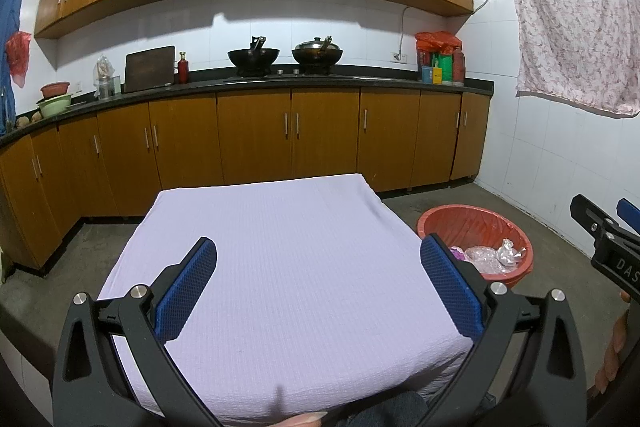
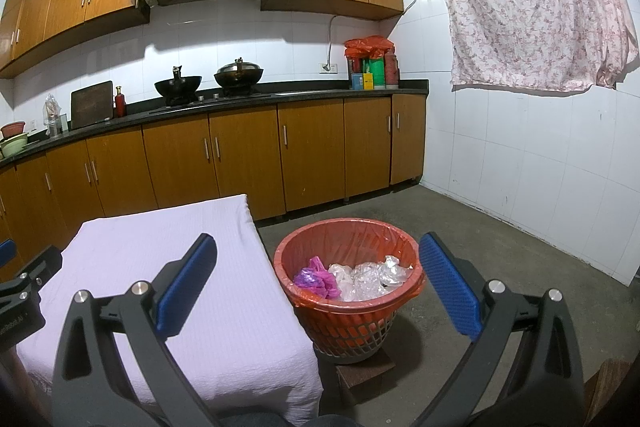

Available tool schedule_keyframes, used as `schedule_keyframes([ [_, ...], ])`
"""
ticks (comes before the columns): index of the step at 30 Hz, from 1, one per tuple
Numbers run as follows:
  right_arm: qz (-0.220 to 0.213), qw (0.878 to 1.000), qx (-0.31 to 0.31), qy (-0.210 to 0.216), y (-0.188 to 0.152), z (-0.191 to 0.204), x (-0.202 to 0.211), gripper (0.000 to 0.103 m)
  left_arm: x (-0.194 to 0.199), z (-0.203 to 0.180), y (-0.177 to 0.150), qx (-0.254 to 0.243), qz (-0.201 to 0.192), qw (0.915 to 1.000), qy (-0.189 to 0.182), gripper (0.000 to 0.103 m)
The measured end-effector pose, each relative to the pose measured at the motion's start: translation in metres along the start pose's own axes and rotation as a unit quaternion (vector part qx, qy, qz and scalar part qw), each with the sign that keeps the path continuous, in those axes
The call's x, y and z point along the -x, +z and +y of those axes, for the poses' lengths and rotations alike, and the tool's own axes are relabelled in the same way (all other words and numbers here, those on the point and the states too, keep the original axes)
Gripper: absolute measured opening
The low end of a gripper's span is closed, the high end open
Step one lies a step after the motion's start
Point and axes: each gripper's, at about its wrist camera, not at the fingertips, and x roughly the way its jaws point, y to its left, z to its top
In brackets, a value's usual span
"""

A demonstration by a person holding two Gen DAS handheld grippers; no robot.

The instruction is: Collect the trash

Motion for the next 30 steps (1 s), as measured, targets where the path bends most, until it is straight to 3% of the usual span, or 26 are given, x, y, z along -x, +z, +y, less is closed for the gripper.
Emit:
schedule_keyframes([
  [30, 0.000, 1.000, 0.000, 0.000, 0.0002, 0.0013, 0.0005, 0.099, 0.0003, 0.0000, -0.0003, 0.001, 0.001, 1.0000, 0.001, 0.101],
])
